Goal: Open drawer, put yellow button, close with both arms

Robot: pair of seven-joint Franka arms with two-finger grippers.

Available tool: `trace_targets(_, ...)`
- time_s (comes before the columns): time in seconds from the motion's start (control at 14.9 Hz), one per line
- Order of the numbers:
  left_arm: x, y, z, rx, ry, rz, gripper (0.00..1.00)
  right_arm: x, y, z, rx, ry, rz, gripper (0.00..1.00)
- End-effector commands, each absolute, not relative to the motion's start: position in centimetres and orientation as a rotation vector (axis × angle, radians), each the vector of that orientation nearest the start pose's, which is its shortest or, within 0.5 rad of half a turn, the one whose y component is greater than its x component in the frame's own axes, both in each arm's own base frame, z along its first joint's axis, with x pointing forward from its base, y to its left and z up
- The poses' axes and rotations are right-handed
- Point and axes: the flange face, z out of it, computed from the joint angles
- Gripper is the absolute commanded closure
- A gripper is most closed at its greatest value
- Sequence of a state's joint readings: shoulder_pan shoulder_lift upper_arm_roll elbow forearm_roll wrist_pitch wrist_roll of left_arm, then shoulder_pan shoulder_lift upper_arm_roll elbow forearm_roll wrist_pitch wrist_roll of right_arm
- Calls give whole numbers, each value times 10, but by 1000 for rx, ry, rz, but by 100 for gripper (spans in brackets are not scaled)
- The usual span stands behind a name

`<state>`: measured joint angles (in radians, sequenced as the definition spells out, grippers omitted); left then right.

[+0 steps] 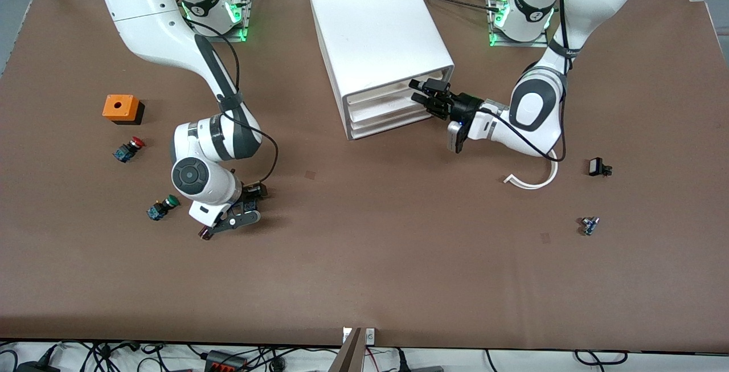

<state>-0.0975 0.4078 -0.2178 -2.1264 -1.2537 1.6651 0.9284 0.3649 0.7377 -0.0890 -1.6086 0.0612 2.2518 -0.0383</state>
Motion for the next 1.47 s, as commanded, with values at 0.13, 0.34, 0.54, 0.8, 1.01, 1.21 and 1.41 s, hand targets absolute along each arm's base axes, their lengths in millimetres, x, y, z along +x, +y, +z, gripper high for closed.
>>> trace_targets(0.13,457,-252,238,1660,-457,-340,71,664,195,201,-3129,-457,106,89)
trace_targets(0.34,455,-254,239,1648,-463,-345,87,671,197,215,-3128,-458,74,100)
trace_targets(0.54,456,-255,240,1647,-467,-347,98,689,204,272,-3120,-466,39,100)
trace_targets(0.8,478,-245,251,1661,-481,-301,99,712,224,374,-3102,-504,-53,100)
trace_targets(1.01,507,-232,239,1674,-483,-278,99,709,255,419,-3065,-559,-120,100)
trace_targets(1.21,543,-210,237,1712,-522,-246,99,692,295,438,-3034,-643,-151,100)
trace_targets(1.41,571,-192,233,1744,-561,-220,99,662,344,464,-3016,-697,-169,100)
